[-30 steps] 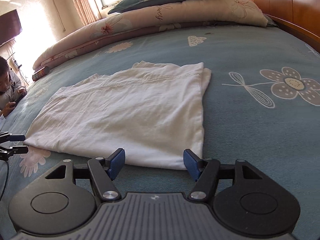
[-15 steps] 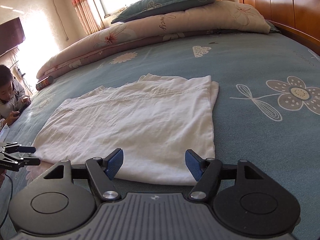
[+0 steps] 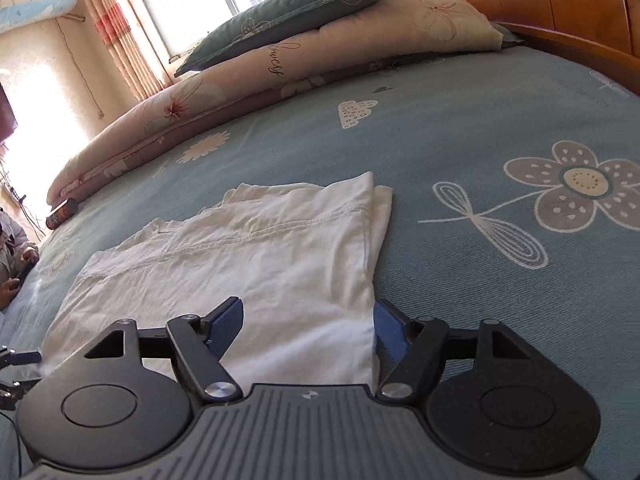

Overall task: Fold clothes
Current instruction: 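Roll both grippers and grasp the folded shirt edge with both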

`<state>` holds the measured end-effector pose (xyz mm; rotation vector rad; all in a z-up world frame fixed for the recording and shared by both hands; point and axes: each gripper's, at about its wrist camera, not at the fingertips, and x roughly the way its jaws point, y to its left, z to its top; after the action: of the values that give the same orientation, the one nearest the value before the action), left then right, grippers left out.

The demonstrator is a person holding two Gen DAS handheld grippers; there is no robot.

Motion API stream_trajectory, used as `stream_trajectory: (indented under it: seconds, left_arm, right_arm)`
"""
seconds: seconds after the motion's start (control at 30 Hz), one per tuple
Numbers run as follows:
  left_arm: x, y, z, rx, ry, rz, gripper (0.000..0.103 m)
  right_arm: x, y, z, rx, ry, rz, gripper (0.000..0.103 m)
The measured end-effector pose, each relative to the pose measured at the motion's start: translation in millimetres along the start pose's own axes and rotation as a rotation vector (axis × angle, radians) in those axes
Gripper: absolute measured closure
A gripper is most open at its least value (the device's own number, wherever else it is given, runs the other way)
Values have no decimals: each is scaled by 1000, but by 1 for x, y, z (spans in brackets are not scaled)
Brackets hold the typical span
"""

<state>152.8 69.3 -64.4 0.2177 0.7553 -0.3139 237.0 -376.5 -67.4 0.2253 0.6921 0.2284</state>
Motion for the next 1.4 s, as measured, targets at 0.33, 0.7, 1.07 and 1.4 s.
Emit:
stream_trajectory:
  seconds: [0.33, 0.7, 1.07, 1.4]
  left_arm:
    - [10, -62, -12, 691, -52, 257, 18]
    - [38, -68, -15, 1036, -32, 352, 17]
    - [54, -73, -27, 1264, -55, 450, 14]
    - [70, -83, -17, 1292, -91, 475, 13]
  right_arm:
    - [-27, 88, -61, -918, 68, -291, 25]
    - [0, 104, -83, -1187, 86, -373, 21]
    - [-2, 91, -97, -1305, 60, -458, 19]
    - [13, 124, -105, -1375, -35, -429, 19]
